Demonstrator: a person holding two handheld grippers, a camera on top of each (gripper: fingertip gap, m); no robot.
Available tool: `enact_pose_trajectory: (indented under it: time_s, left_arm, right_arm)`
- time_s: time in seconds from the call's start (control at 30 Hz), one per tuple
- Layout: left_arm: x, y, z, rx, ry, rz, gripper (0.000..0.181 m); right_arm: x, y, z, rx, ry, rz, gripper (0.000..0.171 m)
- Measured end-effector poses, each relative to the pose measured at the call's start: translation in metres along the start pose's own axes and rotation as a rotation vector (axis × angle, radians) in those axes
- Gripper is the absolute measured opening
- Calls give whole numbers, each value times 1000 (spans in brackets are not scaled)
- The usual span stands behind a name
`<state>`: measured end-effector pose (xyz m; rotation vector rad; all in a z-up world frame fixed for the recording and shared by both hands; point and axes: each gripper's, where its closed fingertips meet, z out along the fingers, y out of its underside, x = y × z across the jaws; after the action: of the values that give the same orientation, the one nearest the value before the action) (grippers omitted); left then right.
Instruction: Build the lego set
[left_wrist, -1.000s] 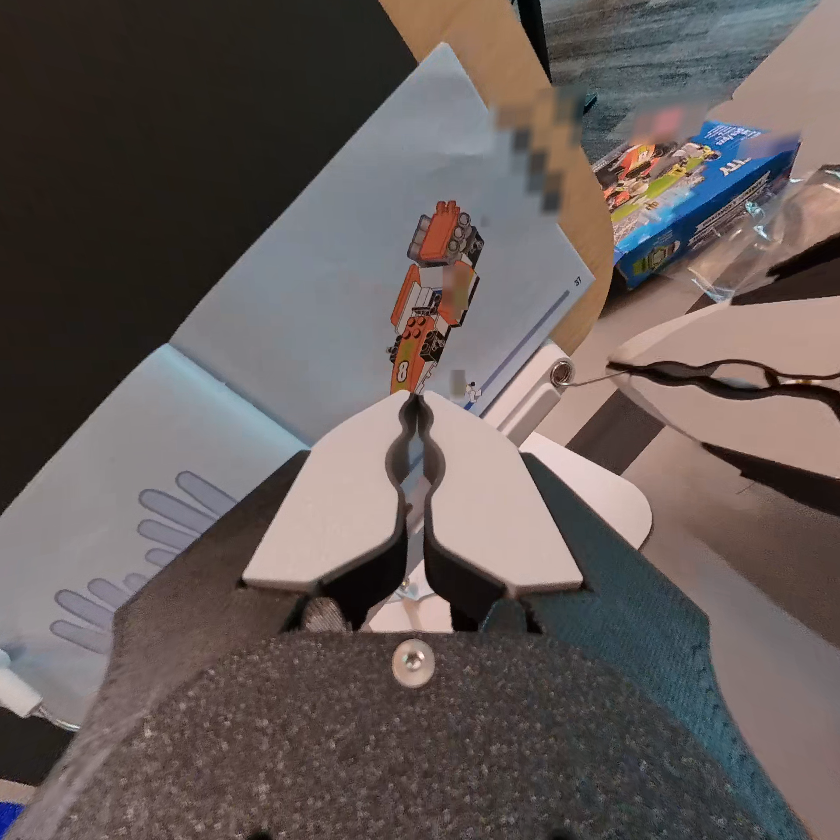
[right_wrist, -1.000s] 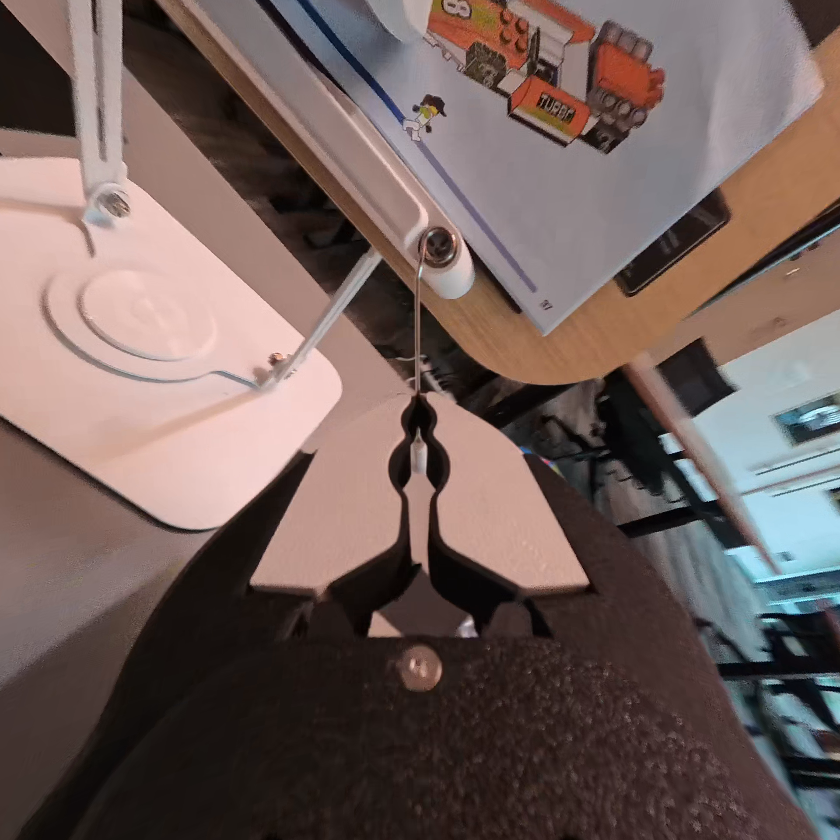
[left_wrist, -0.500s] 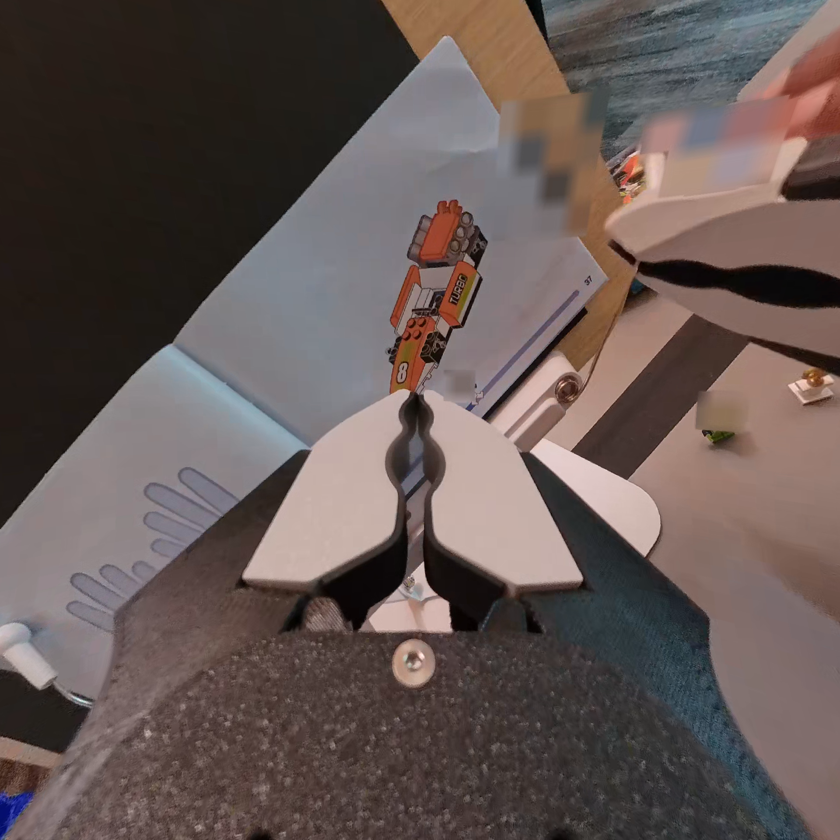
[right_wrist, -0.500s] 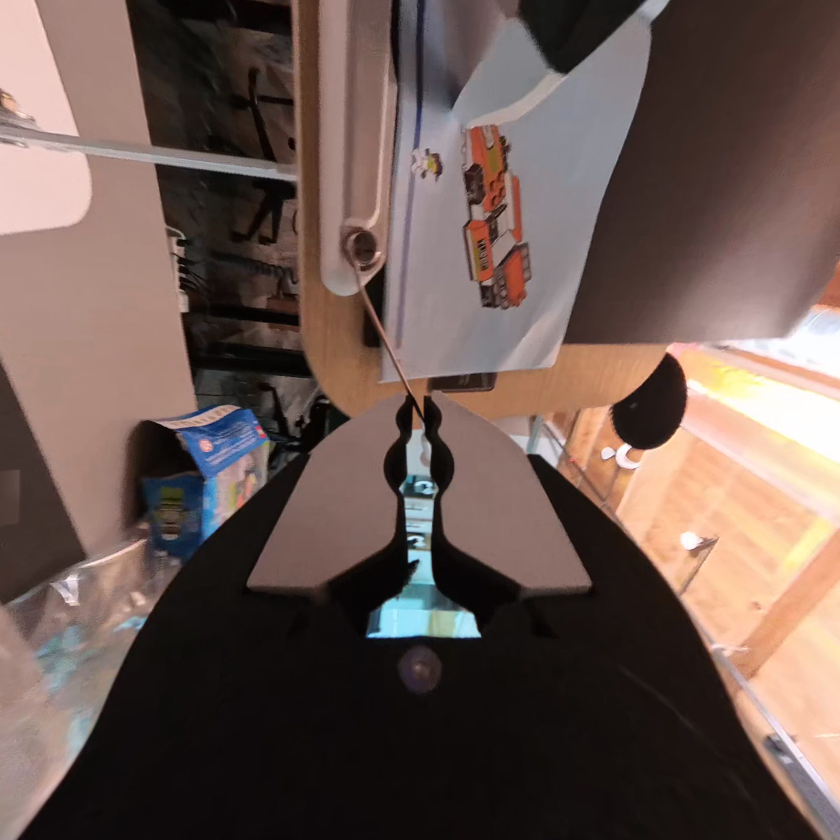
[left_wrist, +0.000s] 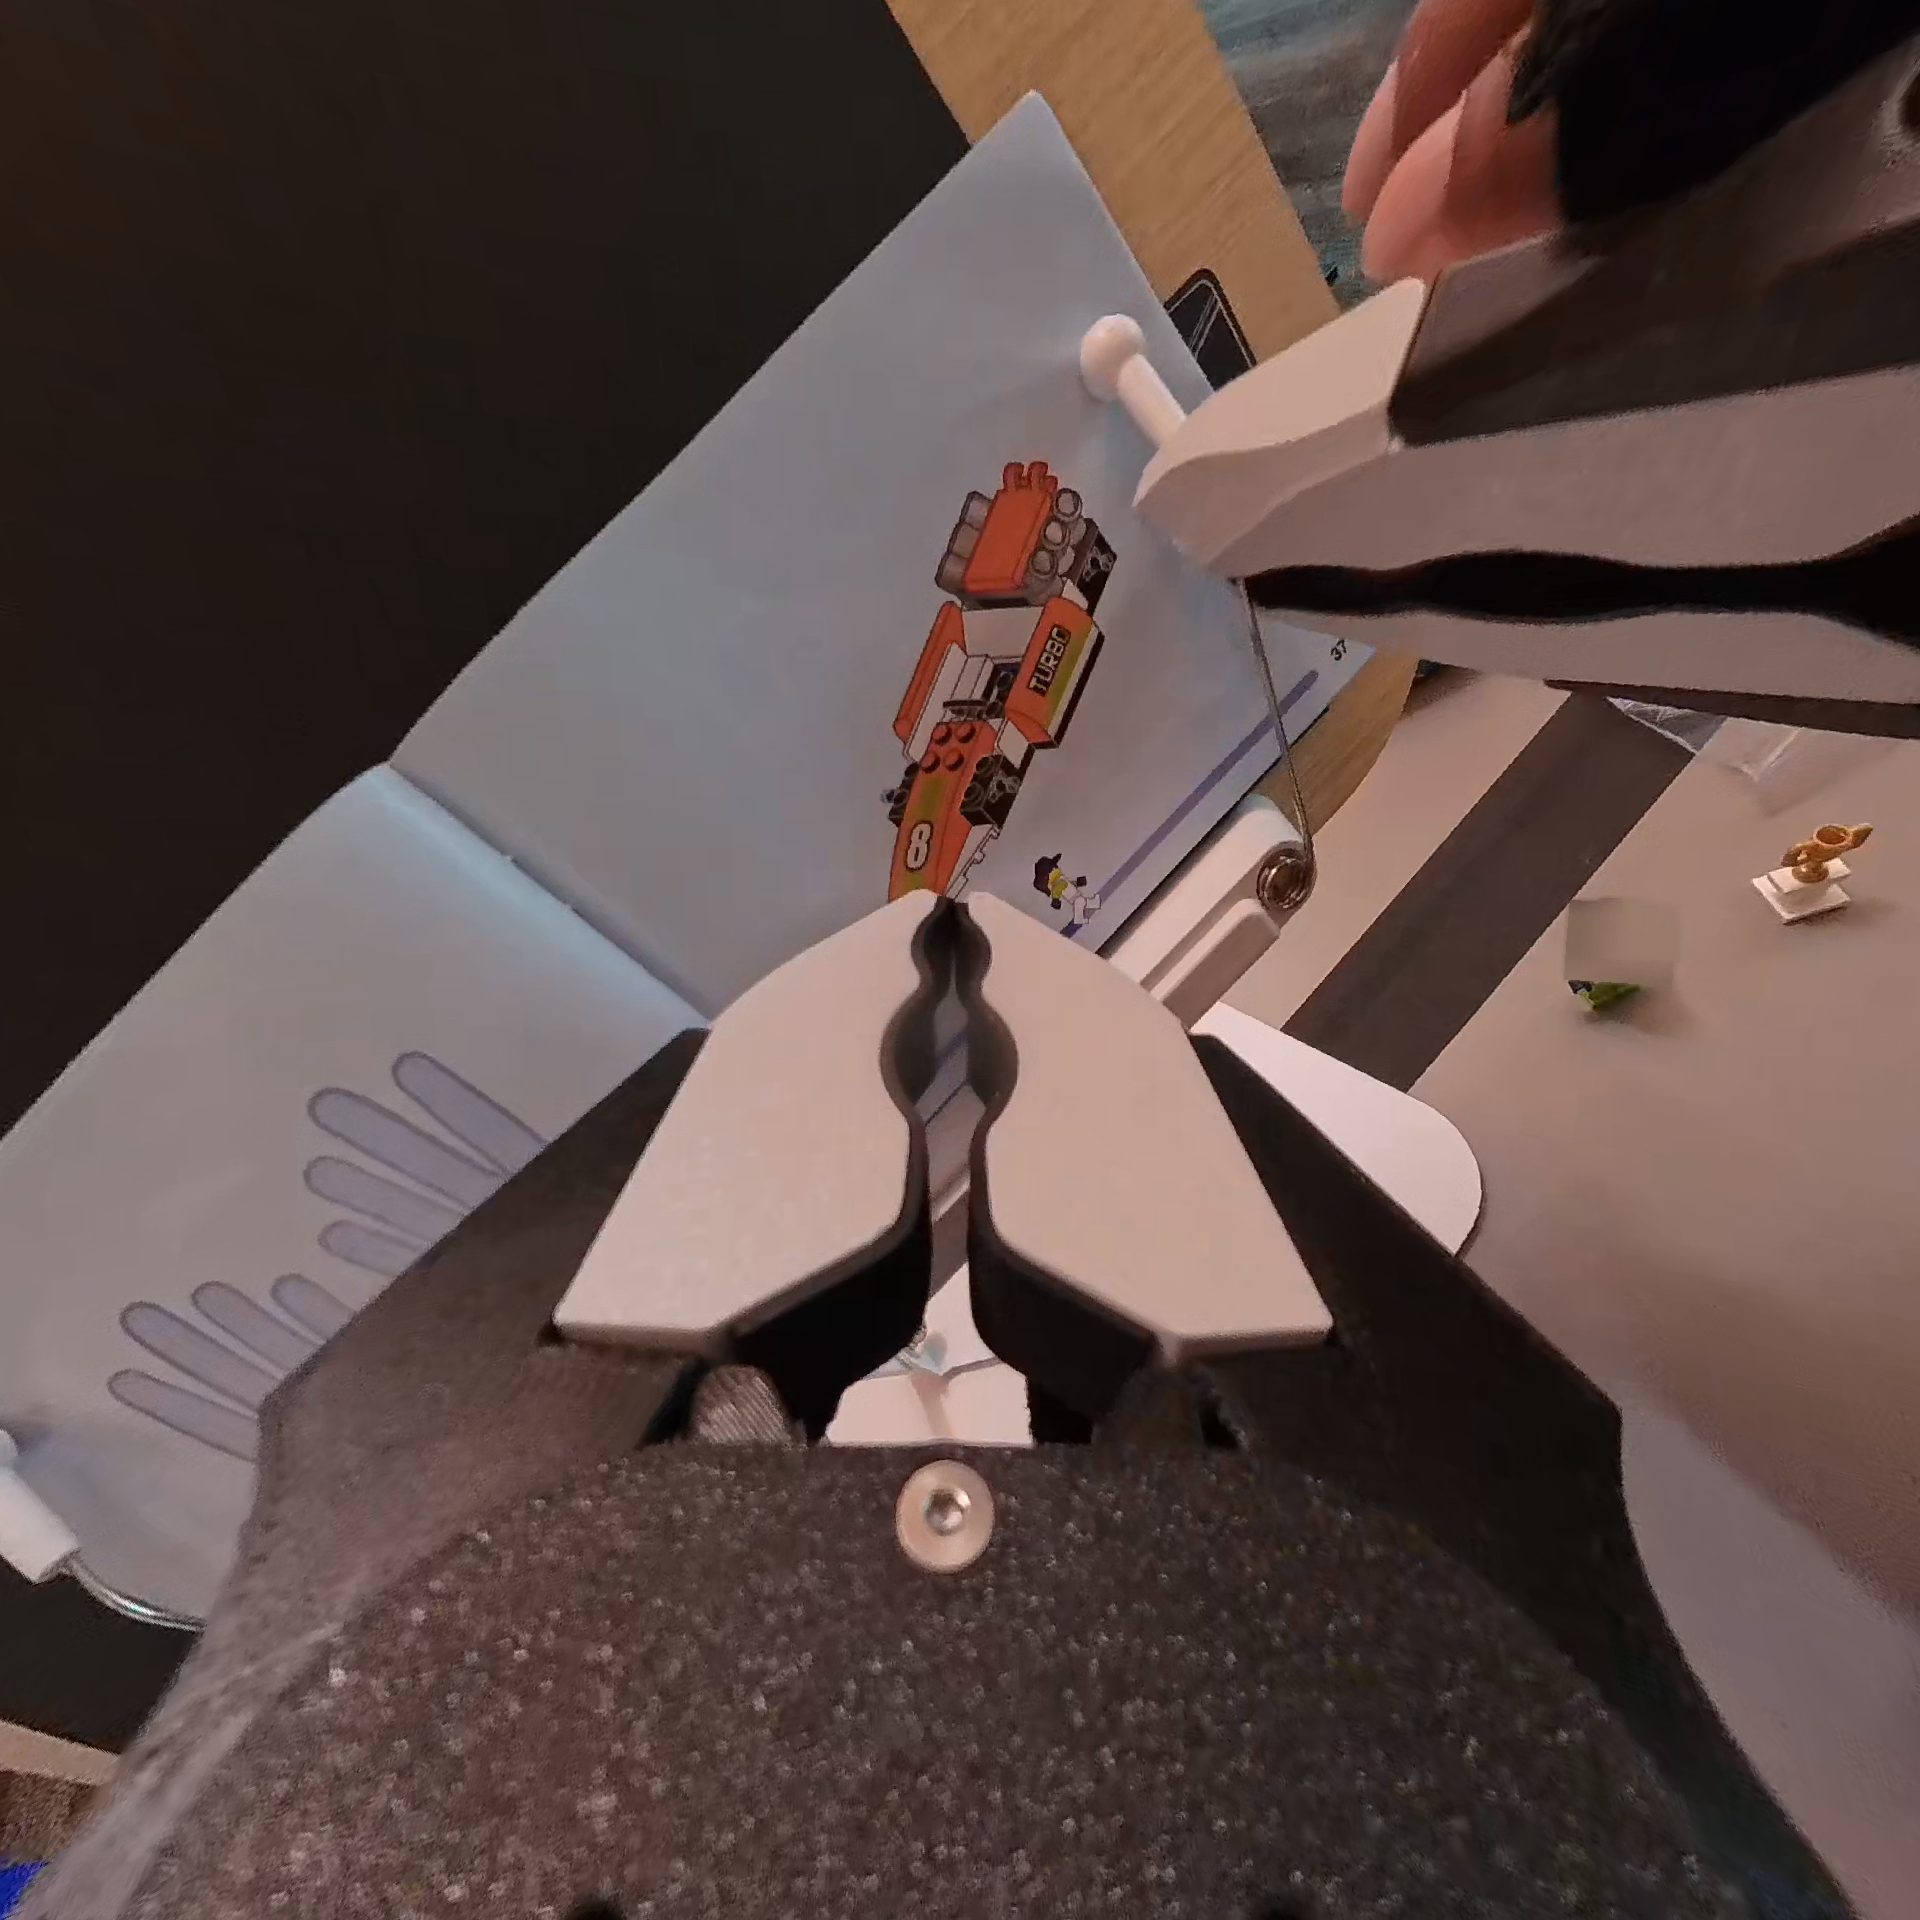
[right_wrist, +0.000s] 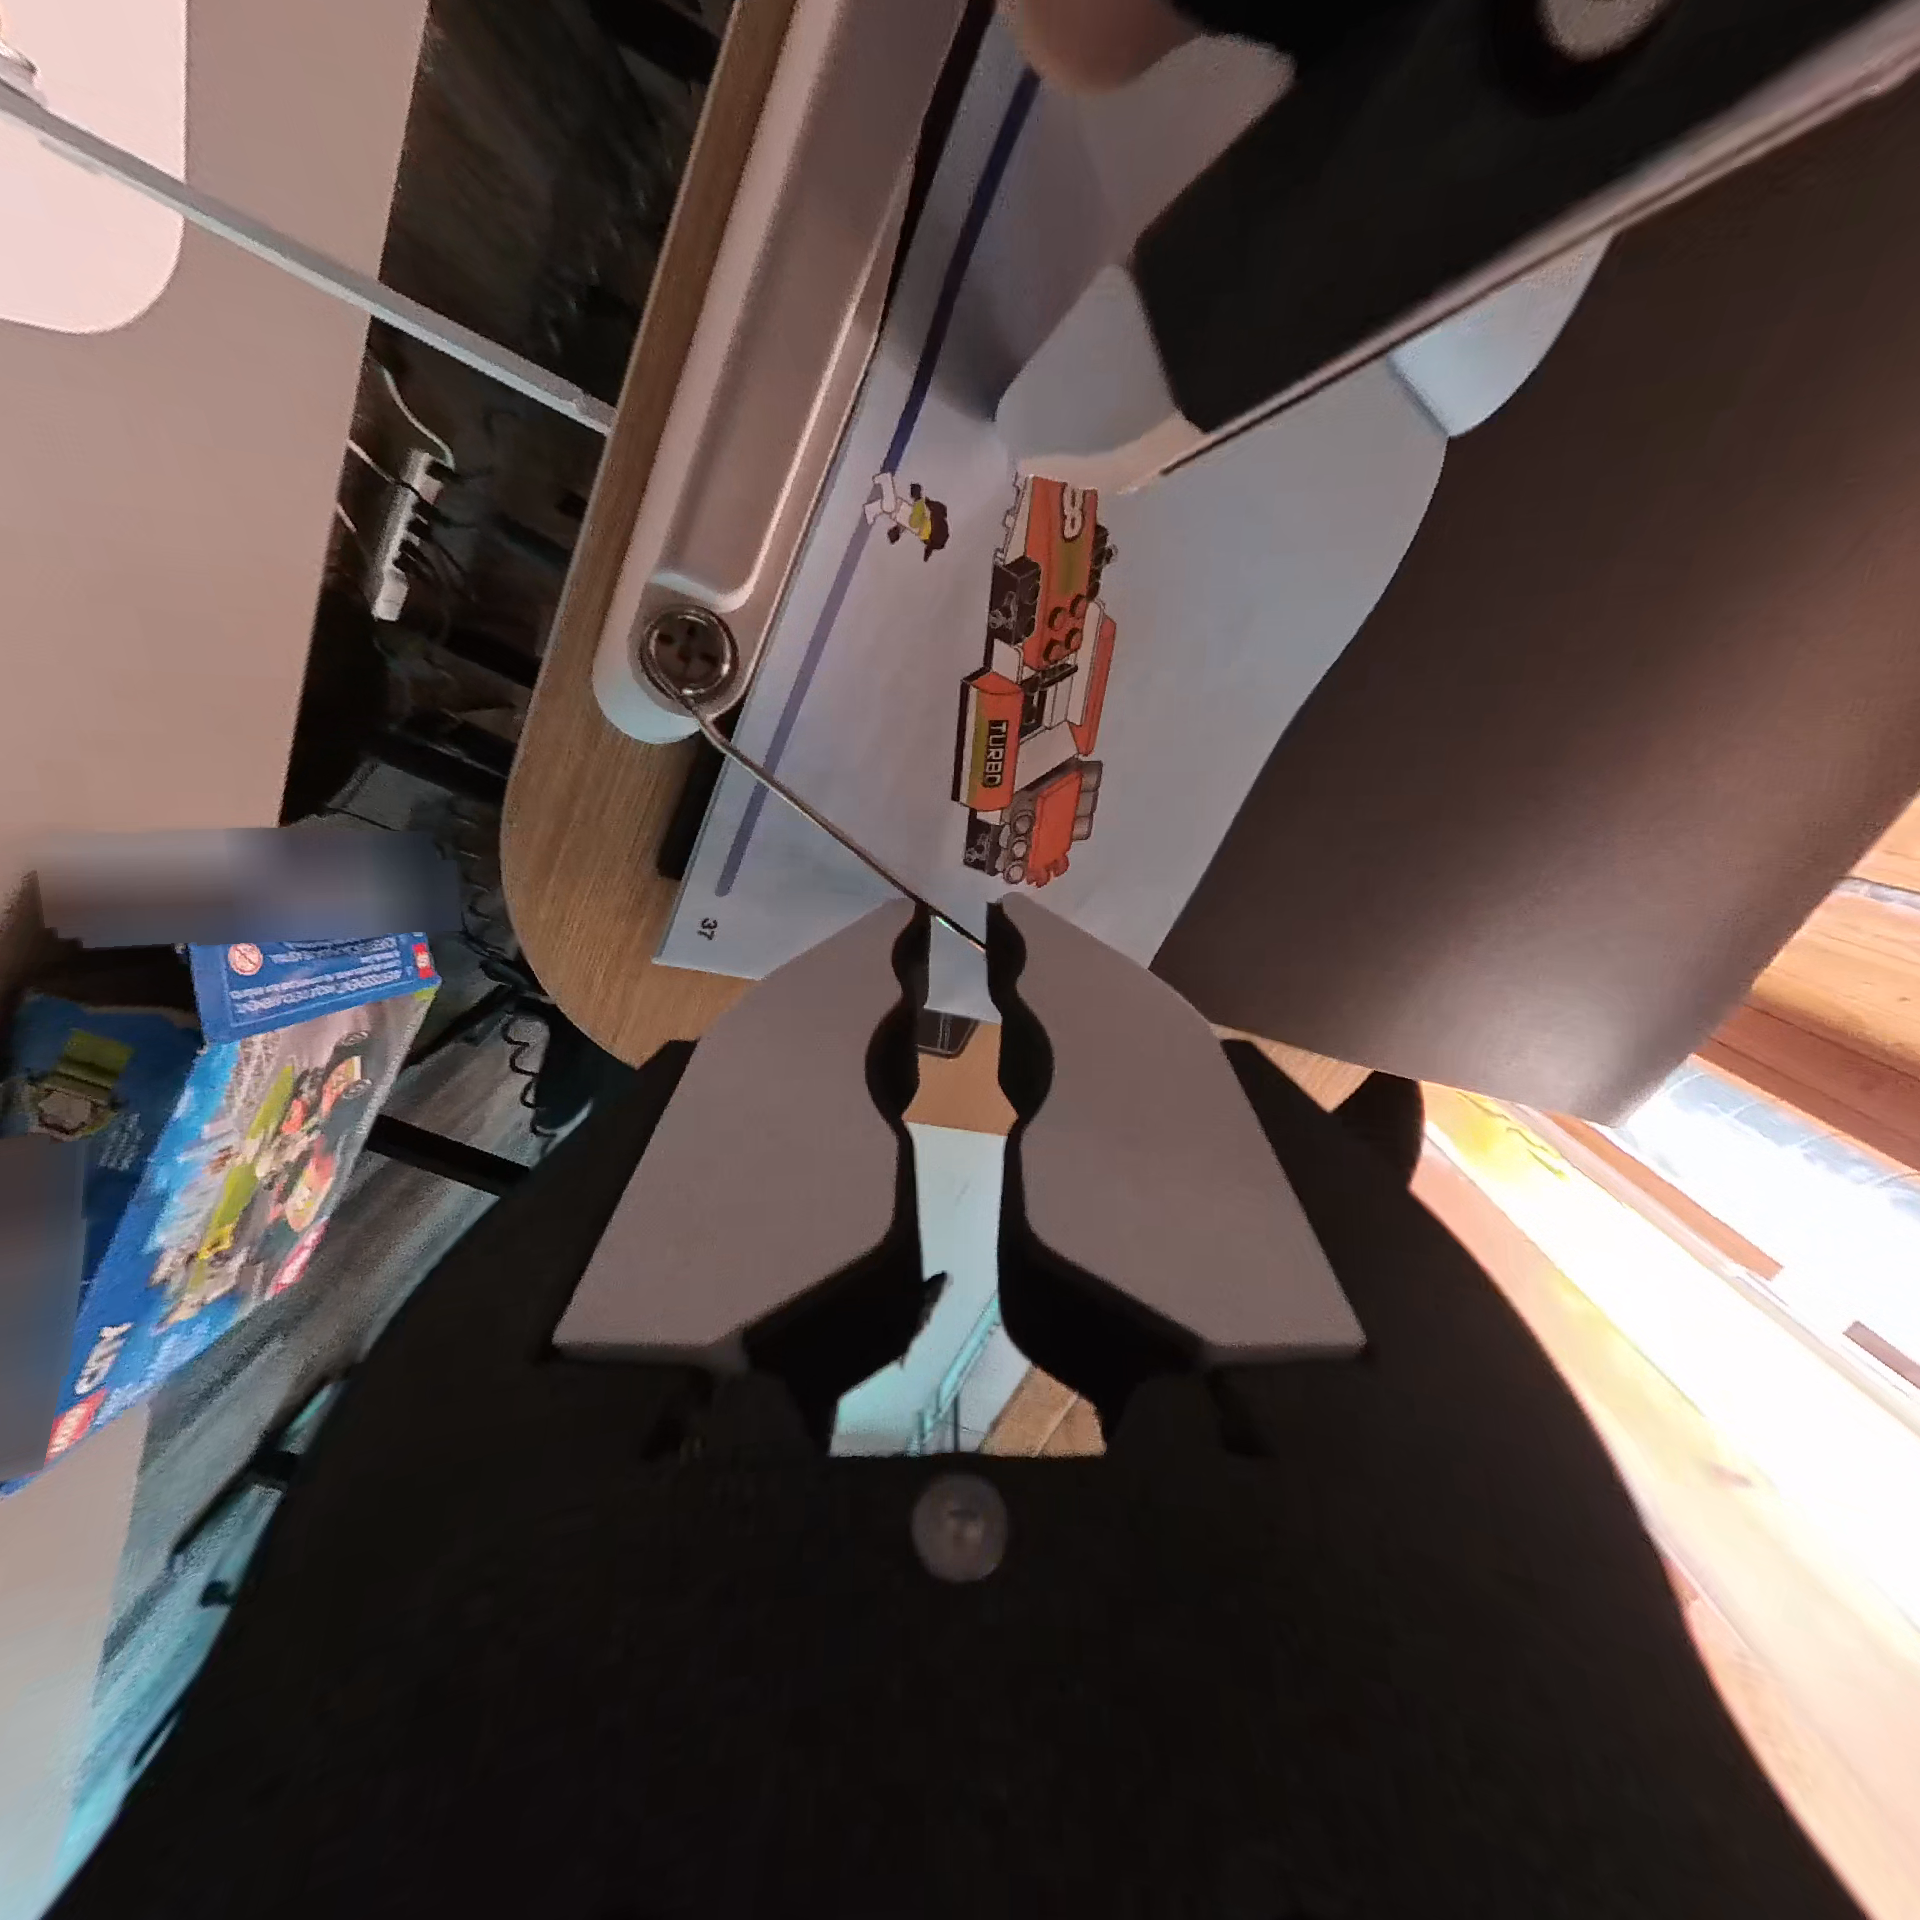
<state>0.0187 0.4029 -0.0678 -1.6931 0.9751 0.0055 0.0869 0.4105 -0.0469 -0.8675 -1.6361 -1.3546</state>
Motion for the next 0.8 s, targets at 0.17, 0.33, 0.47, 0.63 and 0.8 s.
enact_pose_trajectory:
  time_s: [0.17,0.33,0.47,0.63,0.8]
  left_arm:
    - [2,0,-3,9,4,23,0]
    - [9,-6,-24,78,47,-61,1]
    - [9,-11,-53,182,33,-158,0]
    - [7,-5,-97,311,-33,-304,0]
    - [0,14,-138,390,-158,-369,0]
  right_arm:
    - [-2,7,-16,-3,-11,82,17]
    - [-11,12,-52,25,-71,363,21]
    - [-13,8,-77,32,-80,676,21]
    - [-3,-2,-98,41,-47,1117,20]
    - [1,-15,-118,69,-28,1550,5]
